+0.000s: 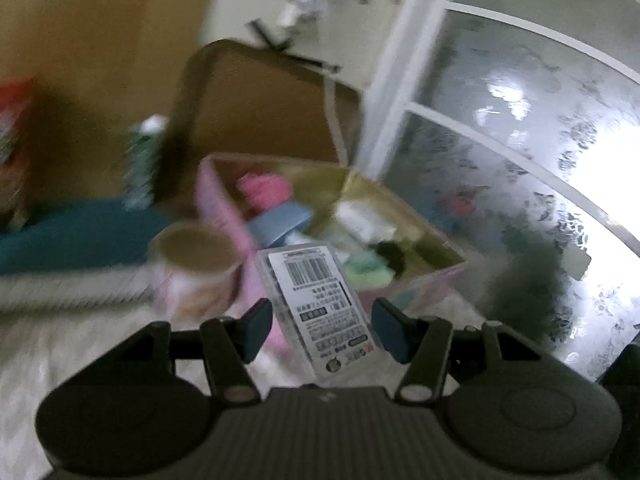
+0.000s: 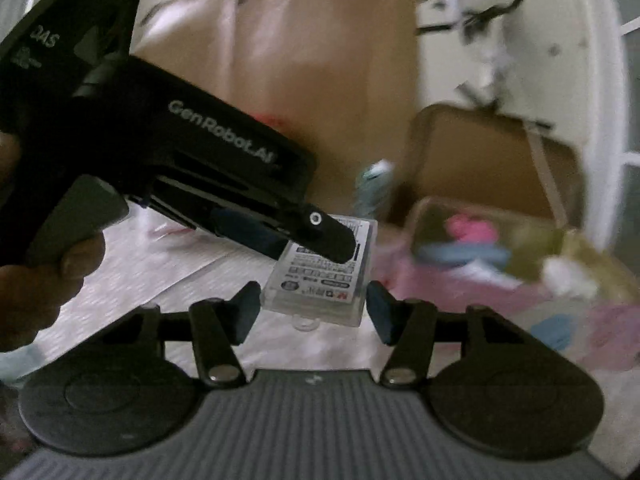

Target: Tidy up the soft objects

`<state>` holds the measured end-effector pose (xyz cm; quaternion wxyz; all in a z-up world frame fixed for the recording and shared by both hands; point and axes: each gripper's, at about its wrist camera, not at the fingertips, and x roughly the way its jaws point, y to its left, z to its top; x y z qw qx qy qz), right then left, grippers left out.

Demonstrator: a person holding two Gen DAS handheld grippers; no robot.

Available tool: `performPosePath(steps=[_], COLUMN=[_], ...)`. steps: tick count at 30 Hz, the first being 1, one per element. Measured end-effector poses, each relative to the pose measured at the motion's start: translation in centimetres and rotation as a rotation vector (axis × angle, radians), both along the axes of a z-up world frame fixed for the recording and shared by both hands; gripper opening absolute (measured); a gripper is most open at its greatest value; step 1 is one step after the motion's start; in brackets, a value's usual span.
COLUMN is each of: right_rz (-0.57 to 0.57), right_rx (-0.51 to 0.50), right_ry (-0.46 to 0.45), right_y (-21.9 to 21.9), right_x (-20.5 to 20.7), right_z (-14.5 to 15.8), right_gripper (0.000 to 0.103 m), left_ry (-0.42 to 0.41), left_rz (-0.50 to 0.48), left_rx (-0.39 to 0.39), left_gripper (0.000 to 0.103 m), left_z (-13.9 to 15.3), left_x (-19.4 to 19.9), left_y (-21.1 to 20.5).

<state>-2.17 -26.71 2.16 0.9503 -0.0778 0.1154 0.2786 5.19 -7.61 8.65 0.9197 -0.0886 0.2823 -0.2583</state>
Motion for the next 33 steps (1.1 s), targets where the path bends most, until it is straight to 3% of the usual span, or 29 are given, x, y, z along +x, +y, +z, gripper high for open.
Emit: performPosePath(steps=[4, 9, 14, 16, 19, 26, 28, 33], right_rz=[-0.096, -0.187, -0.318, -0.376, -0.392, -0.402, -0.404, -0.421], right_rx=[0.03, 0.047, 0.045, 0.033, 0.103, 0.136, 0.149, 0.163], right_ry=[-0.027, -0.003, 0.016, 0.036, 0.073, 0.039, 0.035, 0.015], right_y=[-2.9, -5.3, -5.8, -5.9, -7.2, -7.8, -7.7, -7.6], right_x=[2.6, 6.9, 12.7, 13.7, 14.0, 10.9, 10.1, 7.5], right_z=[0.8, 0.2, -0.8, -1.3, -1.6, -1.0, -0.7, 0.2], right_gripper=[0.06, 0.06, 0.06, 0.06, 0.06, 0.061, 0.063, 0.07], left_ry=[-0.007, 0.04, 0.004, 0.023, 0.009, -0.025, -0.045, -0.112], left_rz=[-0.044, -0.064, 0.045, 0.072, 0.101, 0.178, 0.197, 0.228], left_rx=[0.017, 0.027, 0.152, 0.15, 0.167, 0.244, 0.256, 0.277], left_gripper=[0.055, 0.055, 0.06, 0.062, 0.071, 0.074, 0.087, 0.093], left_z=[0.6, 0.1, -0.5, -0.7, -0.8, 0.4, 0.8, 1.8], left_x=[3.5, 8.9, 12.3, 12.9, 12.6, 9.8, 8.5, 4.5], left_y=[-3.9, -7.8, -10.3, -10.2, -9.8, -8.4, -7.8, -6.0])
